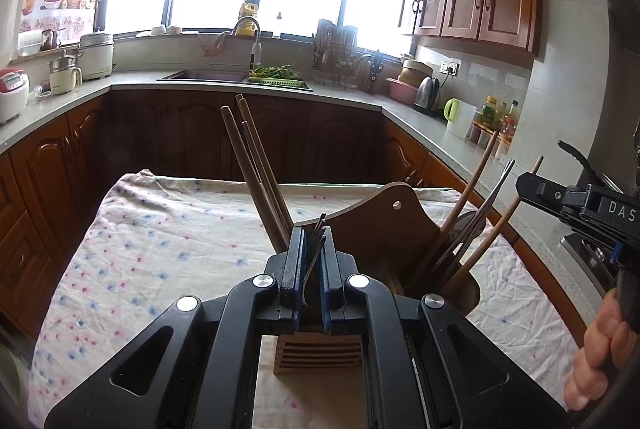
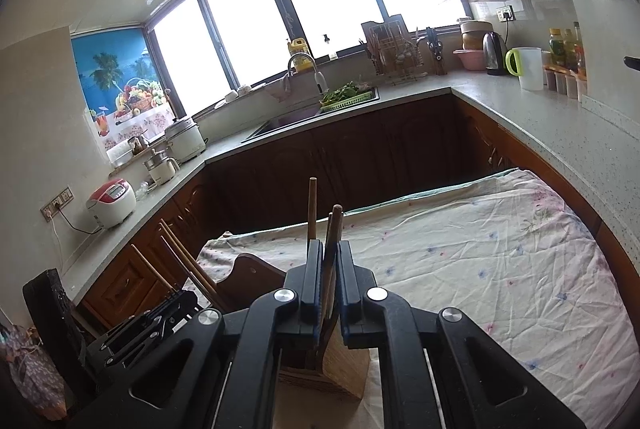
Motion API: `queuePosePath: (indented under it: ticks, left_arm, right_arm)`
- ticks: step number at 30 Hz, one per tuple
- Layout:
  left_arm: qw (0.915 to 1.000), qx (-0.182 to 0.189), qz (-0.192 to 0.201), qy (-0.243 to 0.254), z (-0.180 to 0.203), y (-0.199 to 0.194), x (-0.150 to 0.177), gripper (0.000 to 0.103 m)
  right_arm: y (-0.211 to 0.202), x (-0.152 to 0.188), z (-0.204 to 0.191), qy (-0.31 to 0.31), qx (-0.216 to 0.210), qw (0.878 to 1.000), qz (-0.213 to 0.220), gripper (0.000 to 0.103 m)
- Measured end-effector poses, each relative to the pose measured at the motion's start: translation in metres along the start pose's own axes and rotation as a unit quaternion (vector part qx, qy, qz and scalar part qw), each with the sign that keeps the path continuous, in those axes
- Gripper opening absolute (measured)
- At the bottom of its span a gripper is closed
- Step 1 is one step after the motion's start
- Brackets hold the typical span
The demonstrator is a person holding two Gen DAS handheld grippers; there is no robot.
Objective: Organize utensils
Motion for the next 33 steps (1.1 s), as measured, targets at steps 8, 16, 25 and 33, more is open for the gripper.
queuePosePath:
  ticks: [8,16,25,33]
  left_arm:
    - [0.9999,0.009,0.010,0.007,0.010,-0.019,0.002,0.046]
    - [0.9995,0.001,0.020,-0.026,-0.007,-0.063,0.021,0.074]
    - [0.9976,-0.043,0.013,-0.052,-0.043,-0.092,0.049,0.096]
    - [0.9960,-0.059,0.022,-0.062,-0.064,-0.133,0.065,0.099]
  right_arm:
    - [-0.007,-0.001,0.004,0.015,-0.009,1.000,0.001,0.039]
    - [-0.038,-0.001,0.008,0.038,-0.032,0.998,0.041,0.076]
    - [-0.059,0.022,-0.003,0.028,-0.026,0.999,0.037,0.081]
    - [-0.094,0.045,-0.027,0.001,-0.025,0.998,0.050,0.086]
Point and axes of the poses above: each gripper's, at about its wrist camera, not at the fingertips, and y roughly the way its jaws point, z to its right, x to its underside, the point moved 3 cm from there along y, roughly the way its jaws point, and after that the axes turned 9 degrees about -x, right-handed, at the moved point
